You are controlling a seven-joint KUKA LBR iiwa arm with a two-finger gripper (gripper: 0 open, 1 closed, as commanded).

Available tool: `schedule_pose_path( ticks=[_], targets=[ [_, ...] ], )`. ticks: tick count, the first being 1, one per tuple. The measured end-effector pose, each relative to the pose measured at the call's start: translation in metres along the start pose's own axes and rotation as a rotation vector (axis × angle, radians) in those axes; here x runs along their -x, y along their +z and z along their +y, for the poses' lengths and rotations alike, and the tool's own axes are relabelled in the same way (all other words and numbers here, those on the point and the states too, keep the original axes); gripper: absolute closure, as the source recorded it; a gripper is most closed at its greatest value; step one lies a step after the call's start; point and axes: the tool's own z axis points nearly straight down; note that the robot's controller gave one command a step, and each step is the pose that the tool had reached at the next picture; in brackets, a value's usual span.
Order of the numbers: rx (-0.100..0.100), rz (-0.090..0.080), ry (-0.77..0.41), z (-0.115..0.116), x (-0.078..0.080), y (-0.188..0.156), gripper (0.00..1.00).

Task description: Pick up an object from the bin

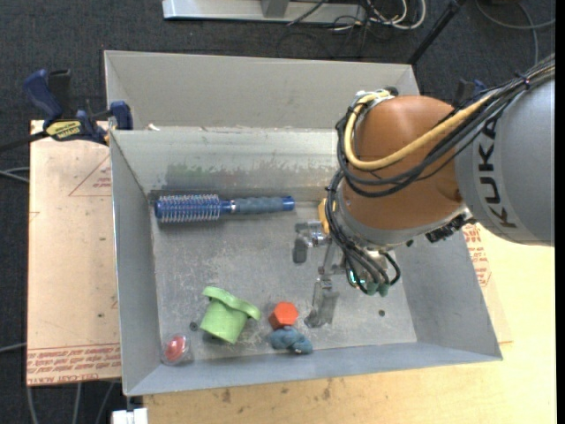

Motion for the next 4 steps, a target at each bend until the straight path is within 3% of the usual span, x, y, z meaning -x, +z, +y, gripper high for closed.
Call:
schedule_pose_path(
  ticks=[1,2,3,4],
  targets=[
    [0.001,-0.002,0.097,0.059,0.021,0.175,0.00],
    [0.002,-0.010,0.314,0.044,0.029,0.140,0.00],
    [0.004,-0.008,0.420,0.079,0.028,0.139,0.00],
    [0.002,-0.009,-0.077,0.138,0.026,0.170,0.00]
  ],
)
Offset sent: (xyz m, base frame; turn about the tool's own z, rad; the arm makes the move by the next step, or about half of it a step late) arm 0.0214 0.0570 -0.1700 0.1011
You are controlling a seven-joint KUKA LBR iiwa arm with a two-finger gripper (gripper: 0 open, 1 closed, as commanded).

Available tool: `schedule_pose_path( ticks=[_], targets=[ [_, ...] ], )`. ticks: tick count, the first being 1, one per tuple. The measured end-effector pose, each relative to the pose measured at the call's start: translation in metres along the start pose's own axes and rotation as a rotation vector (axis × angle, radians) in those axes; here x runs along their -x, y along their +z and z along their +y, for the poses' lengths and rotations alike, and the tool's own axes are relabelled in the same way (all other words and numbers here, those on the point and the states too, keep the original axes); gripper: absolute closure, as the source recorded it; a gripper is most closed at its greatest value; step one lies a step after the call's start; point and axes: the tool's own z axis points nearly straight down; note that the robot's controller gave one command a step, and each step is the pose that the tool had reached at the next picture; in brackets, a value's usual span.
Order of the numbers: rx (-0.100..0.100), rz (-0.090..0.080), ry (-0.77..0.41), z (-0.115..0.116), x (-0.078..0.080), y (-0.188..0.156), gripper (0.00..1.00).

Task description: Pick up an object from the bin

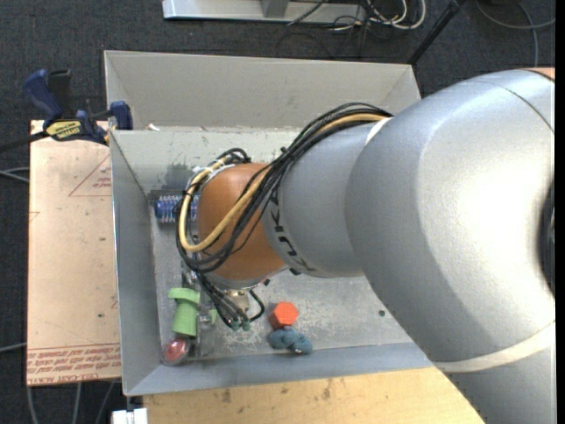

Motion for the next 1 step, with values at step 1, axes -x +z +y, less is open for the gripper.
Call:
schedule_pose_path(
  ticks=[1],
  targets=[
    [0.000,-0.016,-0.243,0.0320,-0.0079,-0.0032,0.00]
  ],
)
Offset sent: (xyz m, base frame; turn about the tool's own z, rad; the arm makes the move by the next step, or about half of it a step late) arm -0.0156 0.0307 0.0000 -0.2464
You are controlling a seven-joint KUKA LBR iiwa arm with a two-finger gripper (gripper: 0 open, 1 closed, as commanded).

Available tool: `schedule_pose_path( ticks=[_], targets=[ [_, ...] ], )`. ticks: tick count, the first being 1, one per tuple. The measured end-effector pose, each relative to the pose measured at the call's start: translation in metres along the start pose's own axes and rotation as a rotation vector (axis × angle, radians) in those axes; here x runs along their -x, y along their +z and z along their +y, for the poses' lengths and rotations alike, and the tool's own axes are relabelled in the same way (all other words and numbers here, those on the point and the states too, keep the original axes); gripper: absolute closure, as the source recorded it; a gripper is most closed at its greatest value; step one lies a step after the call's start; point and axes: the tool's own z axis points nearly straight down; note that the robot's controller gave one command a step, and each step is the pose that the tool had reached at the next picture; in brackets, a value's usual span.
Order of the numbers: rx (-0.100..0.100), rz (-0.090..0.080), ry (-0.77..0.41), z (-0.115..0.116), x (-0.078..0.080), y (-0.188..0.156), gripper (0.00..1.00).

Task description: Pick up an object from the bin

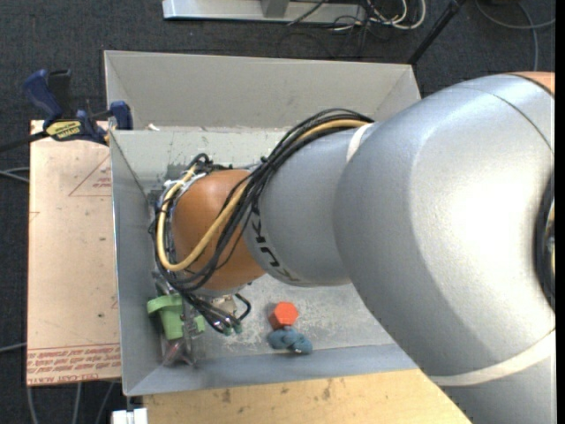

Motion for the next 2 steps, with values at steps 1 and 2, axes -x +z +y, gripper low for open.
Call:
schedule_pose_path(
  ticks=[1,2],
  targets=[
    [-0.007,-0.004,0.005,-0.005,0.002,-0.002,1.00],
    [0.001,0.008,0.006,-0.005,0.006,-0.085,1.00]
  ],
)
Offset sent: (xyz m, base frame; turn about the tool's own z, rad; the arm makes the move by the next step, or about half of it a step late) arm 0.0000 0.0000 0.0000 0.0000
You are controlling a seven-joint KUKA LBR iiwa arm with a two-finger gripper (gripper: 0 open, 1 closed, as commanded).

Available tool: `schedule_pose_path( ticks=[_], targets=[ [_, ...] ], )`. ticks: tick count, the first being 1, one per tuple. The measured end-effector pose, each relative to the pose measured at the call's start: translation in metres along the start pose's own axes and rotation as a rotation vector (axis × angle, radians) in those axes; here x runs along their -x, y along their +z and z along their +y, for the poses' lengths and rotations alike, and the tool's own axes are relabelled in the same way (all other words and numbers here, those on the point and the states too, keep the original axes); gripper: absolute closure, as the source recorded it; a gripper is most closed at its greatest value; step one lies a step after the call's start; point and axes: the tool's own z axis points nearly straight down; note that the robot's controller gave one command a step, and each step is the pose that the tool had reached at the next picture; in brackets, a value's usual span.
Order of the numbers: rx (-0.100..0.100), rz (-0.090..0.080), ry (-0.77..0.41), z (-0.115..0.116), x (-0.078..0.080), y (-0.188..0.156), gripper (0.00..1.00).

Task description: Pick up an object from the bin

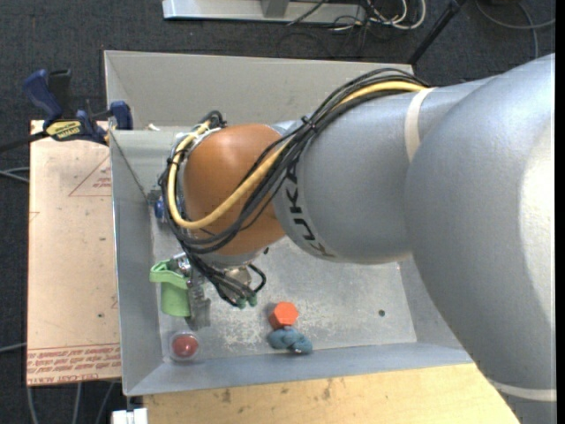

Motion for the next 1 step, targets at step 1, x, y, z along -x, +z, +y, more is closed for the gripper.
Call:
schedule_pose_path(
  ticks=[1],
  targets=[
    [0.000,0.005,0.001,0.0008,0.0015,-0.0238,1.00]
  ],
)
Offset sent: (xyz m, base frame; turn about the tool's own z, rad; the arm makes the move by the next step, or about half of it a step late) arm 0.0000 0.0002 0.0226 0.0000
